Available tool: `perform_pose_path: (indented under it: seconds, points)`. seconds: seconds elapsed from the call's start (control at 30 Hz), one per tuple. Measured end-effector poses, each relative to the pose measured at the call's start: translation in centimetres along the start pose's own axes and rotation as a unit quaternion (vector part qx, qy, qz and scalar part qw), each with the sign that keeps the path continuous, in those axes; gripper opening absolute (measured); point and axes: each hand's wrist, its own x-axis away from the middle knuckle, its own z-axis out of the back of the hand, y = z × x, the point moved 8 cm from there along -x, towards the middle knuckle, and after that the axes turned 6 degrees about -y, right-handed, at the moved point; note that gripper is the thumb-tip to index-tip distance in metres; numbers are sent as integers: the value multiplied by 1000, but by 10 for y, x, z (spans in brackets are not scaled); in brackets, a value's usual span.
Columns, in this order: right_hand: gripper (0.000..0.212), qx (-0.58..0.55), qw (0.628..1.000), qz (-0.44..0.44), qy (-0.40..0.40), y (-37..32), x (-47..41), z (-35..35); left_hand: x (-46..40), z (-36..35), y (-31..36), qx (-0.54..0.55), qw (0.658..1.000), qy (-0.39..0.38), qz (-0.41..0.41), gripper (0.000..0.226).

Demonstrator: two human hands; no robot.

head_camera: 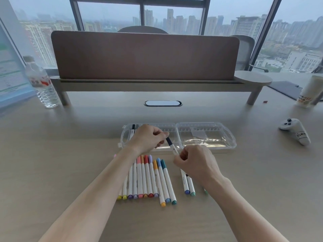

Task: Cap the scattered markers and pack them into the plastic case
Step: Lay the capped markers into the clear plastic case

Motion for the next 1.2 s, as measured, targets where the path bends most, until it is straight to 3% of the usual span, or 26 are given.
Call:
perform_pose_path:
  seconds: [0.27, 0.4, 0.6, 0.9, 1.2]
  points:
    - [25, -38, 999, 36, -7, -22, -24, -19, -27, 14, -16, 66, 998, -6, 0, 18]
    - [11, -96, 995, 32, -20, -24, -44, -29, -48, 28, -30, 102, 994, 15, 22, 18]
    - [29, -96, 992, 51, -60, -37, -72, -47, -81, 53, -52, 120, 989, 61, 64, 18]
    - [51, -48, 992, 67, -93, -52, -102, -68, -113, 57, -66, -8, 994, 62, 85, 18]
    - [44, -26, 994, 54, -88, -44, -109, -65, -124, 45, -56, -115, 991, 38, 61, 15]
